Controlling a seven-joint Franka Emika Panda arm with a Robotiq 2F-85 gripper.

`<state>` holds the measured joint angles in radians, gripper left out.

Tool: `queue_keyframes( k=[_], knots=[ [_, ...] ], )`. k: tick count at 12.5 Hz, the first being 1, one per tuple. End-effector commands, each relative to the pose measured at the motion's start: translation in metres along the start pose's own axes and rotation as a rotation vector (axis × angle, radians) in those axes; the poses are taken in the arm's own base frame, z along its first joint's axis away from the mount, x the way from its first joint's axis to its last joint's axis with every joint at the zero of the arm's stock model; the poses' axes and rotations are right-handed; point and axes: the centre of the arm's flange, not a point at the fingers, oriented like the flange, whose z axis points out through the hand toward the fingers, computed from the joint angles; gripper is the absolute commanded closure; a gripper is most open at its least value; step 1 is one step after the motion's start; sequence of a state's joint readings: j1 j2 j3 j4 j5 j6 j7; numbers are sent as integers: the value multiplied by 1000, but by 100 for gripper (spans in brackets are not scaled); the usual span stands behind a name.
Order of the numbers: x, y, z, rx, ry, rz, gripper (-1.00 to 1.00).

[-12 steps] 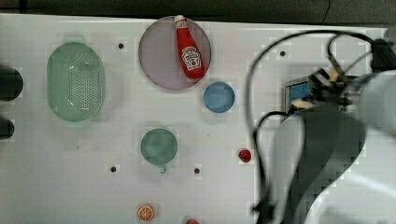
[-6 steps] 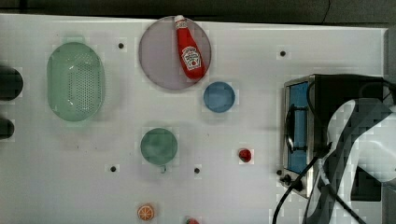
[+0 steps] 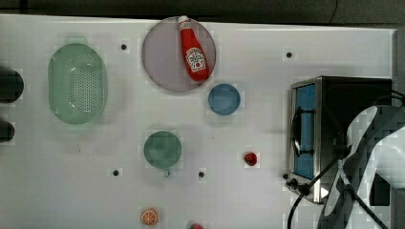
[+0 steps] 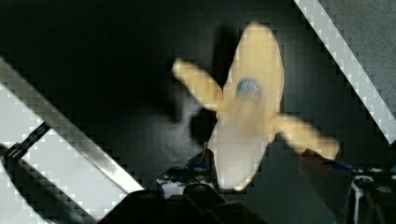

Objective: Pick banana from table and place on oven.

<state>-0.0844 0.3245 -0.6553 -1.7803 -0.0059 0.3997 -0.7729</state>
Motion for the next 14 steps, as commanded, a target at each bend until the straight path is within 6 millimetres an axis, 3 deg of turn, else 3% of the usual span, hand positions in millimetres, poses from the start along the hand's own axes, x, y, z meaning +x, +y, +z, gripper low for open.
queue_keyframes(
  k=[1,2,4,7,10,14],
  knots=[
    [0,-14,-38,48,90,-69,-84],
    [-1,-14,-54,61,118,-73,-100],
    [-12,-24,-99,96,181,-106,-100],
    [-57,-52,-159,119,160,-166,-100],
    [-126,-117,-200,146,32,-18,-100],
    [-209,-234,-233,127,30,174,-100]
  ],
)
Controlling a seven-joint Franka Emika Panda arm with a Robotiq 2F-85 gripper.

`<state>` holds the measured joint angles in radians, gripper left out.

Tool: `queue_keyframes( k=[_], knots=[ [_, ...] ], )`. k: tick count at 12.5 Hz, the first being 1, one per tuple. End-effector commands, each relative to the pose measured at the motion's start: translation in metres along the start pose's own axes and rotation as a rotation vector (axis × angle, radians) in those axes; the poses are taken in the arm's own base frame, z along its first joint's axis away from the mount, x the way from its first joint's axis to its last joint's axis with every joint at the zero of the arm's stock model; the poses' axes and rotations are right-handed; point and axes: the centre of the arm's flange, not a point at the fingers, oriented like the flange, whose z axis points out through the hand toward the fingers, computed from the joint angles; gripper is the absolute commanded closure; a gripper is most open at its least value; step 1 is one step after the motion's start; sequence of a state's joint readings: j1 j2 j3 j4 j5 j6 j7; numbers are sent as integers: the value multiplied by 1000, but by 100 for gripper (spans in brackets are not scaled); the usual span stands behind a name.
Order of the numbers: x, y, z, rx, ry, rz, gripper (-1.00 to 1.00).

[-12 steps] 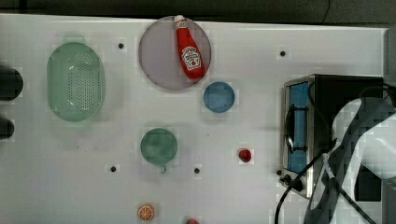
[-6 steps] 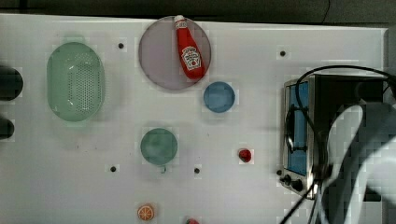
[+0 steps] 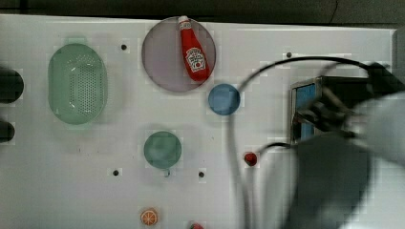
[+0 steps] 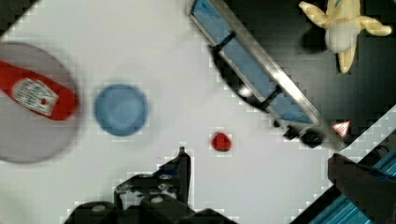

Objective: Pick banana from table and place on oven.

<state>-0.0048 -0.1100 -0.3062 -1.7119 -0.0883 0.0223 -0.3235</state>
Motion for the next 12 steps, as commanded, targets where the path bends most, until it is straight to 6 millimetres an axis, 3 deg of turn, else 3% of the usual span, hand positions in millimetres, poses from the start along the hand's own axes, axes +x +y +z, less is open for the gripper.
queue_keyframes(
  k=[1,4,12],
  knots=[
    [-77,-123,10,-24,-22,175,-100],
    [-96,-144,-2,15,17,255,-100],
    [-96,-141,-4,14,15,254,-100]
  ],
)
